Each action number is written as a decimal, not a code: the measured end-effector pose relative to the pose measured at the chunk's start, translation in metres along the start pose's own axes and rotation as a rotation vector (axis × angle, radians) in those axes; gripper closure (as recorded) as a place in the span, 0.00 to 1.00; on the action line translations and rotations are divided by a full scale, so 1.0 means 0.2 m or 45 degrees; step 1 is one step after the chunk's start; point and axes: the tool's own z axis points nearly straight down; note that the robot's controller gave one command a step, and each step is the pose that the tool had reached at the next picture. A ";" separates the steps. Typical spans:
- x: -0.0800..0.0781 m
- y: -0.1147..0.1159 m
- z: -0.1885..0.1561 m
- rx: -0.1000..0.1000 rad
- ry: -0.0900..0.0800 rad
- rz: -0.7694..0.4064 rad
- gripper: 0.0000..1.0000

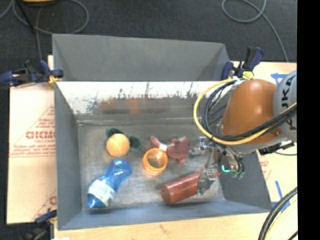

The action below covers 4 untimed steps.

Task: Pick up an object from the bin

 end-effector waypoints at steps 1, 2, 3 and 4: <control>-0.01 0.00 -0.02 0.001 -0.010 -0.002 0.00; -0.01 -0.01 0.08 0.003 -0.021 -0.154 0.00; -0.02 0.01 0.33 0.003 -0.011 -0.606 0.00; -0.03 0.06 0.47 0.008 -0.009 -0.561 1.00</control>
Offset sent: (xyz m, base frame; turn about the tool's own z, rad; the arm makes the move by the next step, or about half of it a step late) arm -0.0053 -0.0104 -0.0990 -0.4828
